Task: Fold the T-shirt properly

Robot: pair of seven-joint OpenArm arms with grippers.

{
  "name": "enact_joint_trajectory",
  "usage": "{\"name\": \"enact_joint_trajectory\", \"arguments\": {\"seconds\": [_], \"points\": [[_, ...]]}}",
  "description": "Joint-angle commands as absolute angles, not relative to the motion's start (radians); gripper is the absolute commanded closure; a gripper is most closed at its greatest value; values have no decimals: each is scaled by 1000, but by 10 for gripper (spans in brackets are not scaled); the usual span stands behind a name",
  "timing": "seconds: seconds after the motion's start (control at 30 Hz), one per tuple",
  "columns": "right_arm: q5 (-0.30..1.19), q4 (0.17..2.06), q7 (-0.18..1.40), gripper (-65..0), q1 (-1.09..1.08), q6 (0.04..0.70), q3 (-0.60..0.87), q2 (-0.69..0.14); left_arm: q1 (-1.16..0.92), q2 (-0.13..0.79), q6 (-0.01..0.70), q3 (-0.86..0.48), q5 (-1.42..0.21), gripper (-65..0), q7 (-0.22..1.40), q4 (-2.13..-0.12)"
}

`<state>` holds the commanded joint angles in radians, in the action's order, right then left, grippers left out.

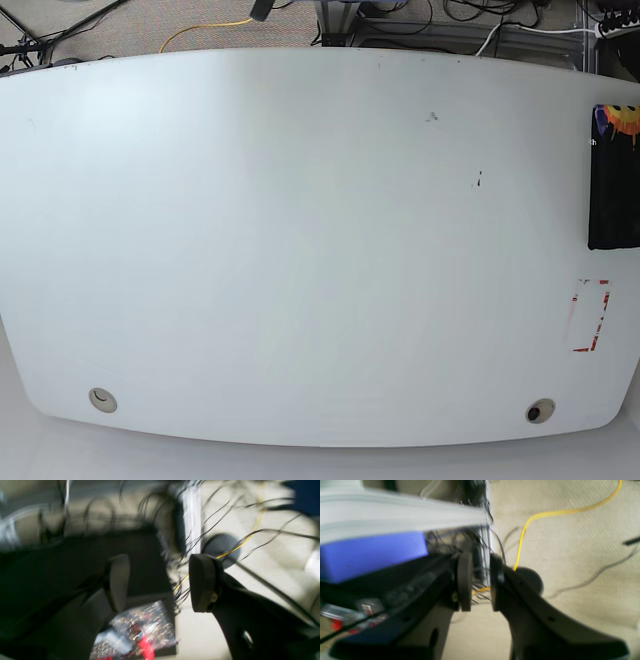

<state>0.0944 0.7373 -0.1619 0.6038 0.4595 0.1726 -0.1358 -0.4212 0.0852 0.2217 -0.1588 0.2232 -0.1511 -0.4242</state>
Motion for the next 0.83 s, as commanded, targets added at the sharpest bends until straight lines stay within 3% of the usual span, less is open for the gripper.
{"name": "enact_joint_trajectory", "arguments": {"seconds": [0.23, 0.37, 0.53, 0.83], "points": [[-16, 427, -162, -116, 384, 447, 174, -136, -179, 113, 208, -159, 222, -346, -150, -96], [-61, 352, -160, -117, 314, 429, 174, -131, -96, 113, 97, -159, 225, -346, -120, -1], [-130, 337, -160, -120, 282, 346, 173, -128, -76, 107, 81, -159, 222, -346, -33, -39], [-163, 335, -162, -122, 260, 343, 173, -127, -76, 87, 81, -159, 223, -346, -19, -51]]}}
